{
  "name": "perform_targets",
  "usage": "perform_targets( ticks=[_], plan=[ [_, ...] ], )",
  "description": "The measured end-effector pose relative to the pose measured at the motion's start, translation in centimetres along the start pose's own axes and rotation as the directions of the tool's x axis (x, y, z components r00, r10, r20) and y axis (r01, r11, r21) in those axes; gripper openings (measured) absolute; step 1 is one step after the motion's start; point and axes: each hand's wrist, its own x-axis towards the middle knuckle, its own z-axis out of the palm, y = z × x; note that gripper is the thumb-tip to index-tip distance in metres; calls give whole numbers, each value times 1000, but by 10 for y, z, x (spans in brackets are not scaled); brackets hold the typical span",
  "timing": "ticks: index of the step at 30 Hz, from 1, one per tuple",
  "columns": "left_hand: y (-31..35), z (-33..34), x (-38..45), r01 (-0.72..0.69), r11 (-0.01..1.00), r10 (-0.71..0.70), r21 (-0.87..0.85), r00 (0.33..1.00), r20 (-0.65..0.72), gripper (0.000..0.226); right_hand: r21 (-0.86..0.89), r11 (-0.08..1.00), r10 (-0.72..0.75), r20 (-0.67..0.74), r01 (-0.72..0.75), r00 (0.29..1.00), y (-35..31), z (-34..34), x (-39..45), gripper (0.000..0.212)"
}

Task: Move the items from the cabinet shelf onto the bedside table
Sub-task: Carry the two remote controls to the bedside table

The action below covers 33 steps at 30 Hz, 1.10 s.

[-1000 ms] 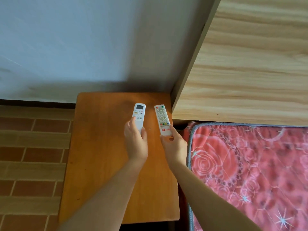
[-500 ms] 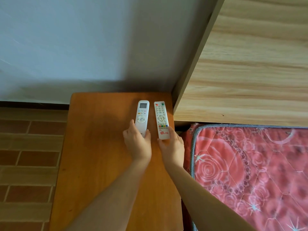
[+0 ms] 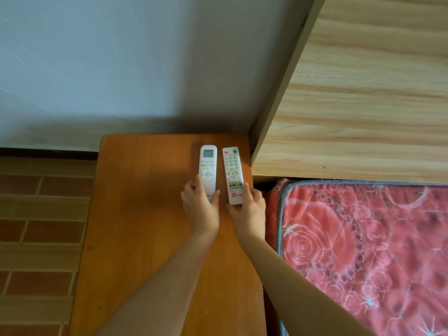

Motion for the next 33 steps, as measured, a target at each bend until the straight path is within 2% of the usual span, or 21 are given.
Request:
perform_targets(
  ticks=[11, 28, 33],
  plan=[
    [-1, -4, -2, -60, 995, 58, 79, 998, 28, 54, -10, 997, -77, -20, 77, 997, -4, 3, -1, 59],
    [-4, -9, 1, -91, 988, 83, 122, 994, 67, 52, -36, 992, -118, 39, 119, 992, -7, 2, -2, 54],
    [-3, -31, -1, -78, 991, 75, 105, 997, 37, 51, -33, 992, -124, 29, 125, 992, -17, -12, -7, 42]
  ],
)
